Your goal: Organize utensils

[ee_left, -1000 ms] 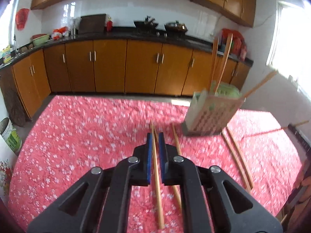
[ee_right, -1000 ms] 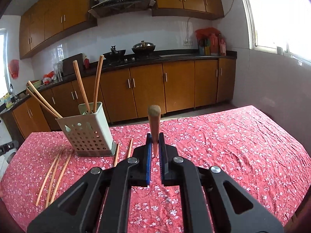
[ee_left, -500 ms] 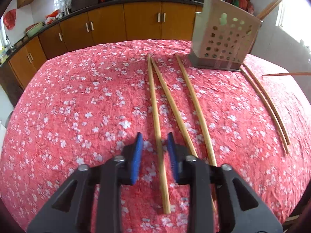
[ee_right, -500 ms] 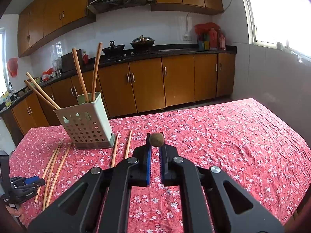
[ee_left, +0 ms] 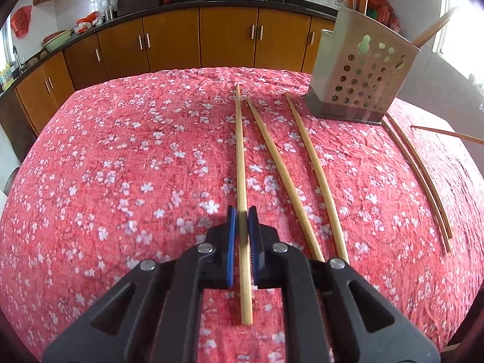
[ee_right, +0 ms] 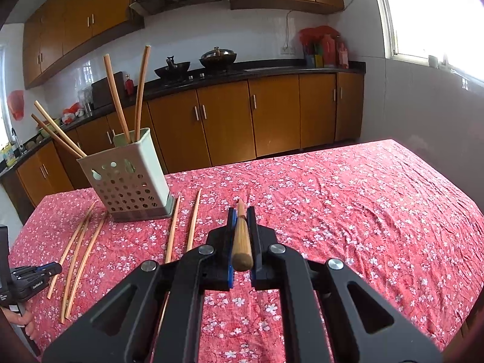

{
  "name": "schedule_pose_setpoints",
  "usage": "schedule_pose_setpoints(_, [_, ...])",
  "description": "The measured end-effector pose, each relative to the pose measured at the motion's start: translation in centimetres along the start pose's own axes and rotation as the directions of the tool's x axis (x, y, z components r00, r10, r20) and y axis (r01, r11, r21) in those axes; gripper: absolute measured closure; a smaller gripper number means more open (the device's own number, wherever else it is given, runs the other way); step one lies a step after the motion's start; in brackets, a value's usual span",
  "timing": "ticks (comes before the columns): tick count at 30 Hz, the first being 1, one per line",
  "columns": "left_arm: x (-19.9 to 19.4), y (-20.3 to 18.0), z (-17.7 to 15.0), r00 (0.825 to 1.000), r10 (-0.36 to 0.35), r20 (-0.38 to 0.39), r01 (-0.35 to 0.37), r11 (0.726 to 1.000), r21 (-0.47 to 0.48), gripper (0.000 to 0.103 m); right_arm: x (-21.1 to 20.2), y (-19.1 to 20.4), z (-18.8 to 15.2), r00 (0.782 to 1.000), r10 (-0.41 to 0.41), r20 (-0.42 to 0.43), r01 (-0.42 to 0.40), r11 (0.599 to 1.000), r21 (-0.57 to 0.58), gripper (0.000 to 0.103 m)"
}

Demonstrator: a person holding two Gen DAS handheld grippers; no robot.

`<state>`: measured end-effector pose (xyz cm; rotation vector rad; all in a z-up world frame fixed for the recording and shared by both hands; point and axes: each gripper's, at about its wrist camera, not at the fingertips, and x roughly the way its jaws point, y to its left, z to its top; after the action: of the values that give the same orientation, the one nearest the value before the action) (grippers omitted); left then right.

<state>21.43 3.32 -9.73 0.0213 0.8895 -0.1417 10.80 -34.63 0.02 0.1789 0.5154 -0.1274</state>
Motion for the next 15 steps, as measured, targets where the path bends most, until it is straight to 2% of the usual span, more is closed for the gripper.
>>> schedule_pose_setpoints(4, [-0.2,-0.4,-0.2,1.000,0.026,-0.001,-0.026,1.000,0.015,0.095,0.2,0.2,-0.1,1.000,0.003,-0.005,-0.003,1.000,0.001,0.096])
schedule_pose_setpoints(8, [0.0,0.0,0.5,1.000,-0.008,-0.015,0.008,1.000,0.006,0.096,0.0,0.1,0.0,1.000,0.006,-0.002,-0.006,1.000,0.001,0.096])
schedule_pose_setpoints(15, [-4.2,1.1,2.9,0.993,-0.038,0.112,0.042,0.999,-0.031,0.095,-0.8,-0.2,0.8,1.000,-0.001,0.030,0.001,1.000,0.001,0.096])
